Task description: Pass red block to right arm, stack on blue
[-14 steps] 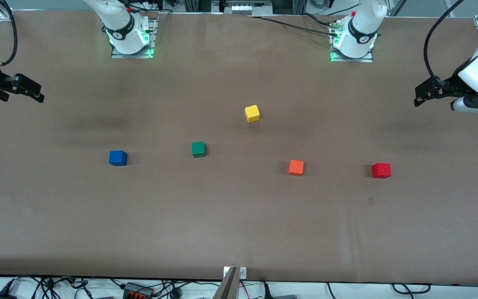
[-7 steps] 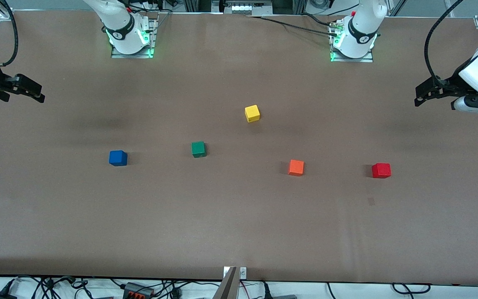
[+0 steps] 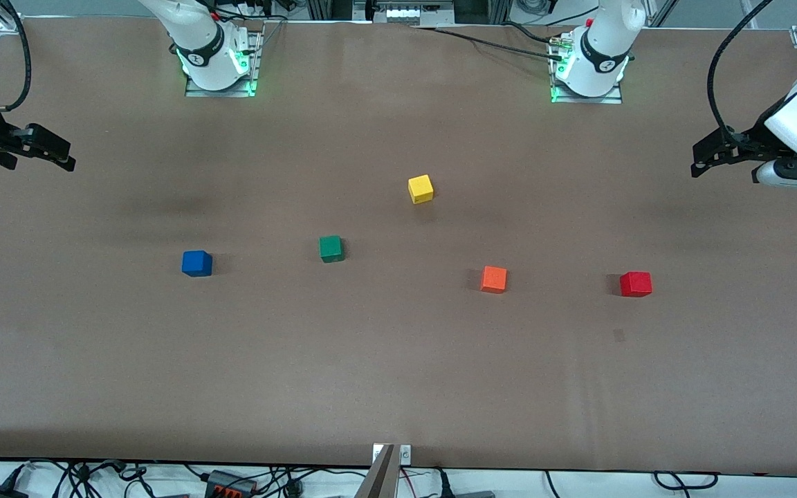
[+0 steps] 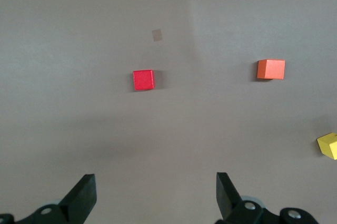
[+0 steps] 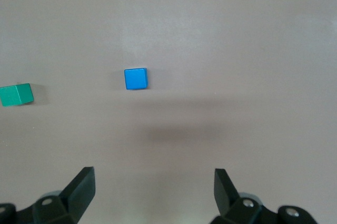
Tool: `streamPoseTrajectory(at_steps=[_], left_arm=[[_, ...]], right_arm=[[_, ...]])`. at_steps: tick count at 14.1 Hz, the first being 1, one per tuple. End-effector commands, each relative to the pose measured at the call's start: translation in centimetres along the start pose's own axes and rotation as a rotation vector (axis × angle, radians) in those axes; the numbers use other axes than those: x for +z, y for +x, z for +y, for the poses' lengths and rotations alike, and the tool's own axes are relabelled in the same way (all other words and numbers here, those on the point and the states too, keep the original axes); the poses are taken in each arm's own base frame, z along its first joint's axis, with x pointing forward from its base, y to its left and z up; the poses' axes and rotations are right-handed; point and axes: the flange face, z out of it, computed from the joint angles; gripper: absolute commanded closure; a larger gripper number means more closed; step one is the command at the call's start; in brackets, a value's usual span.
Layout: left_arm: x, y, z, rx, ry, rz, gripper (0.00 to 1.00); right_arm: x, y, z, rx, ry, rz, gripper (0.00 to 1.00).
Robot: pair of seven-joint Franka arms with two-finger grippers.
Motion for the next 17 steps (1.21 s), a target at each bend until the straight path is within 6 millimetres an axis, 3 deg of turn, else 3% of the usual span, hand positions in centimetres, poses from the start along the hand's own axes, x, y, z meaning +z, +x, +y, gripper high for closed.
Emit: streamPoseTrajectory(at_steps=[1, 6, 13, 15, 17], left_arm=[[-0.1, 0.5, -0.1, 0.034, -0.008, -0.019, 0.0], [1.4, 0.5, -0.6, 0.037, -0.027, -0.08, 0.0], [2.0, 3.7, -0.2, 0.053, -0.039, -0.196, 0.0], [3.1, 4.5, -0.4, 0.054, -0.036, -0.204, 0.0], [5.9, 5.8, -0.9, 0.045, -0.034, -0.227, 0.0]], right_arm=[[0.0, -0.4, 0.1, -0.011, -0.012, 0.003, 0.0], [-0.4, -0.4, -0.1, -0.016, -0.013, 0.009, 0.0], [-0.3, -0.5, -0.2, -0.017, -0.013, 0.006, 0.0], [-0.3, -0.5, -0.1, -0.016, -0.013, 0.006, 0.0], [-0.4, -0.4, -0.2, -0.017, -0.013, 0.01, 0.0]])
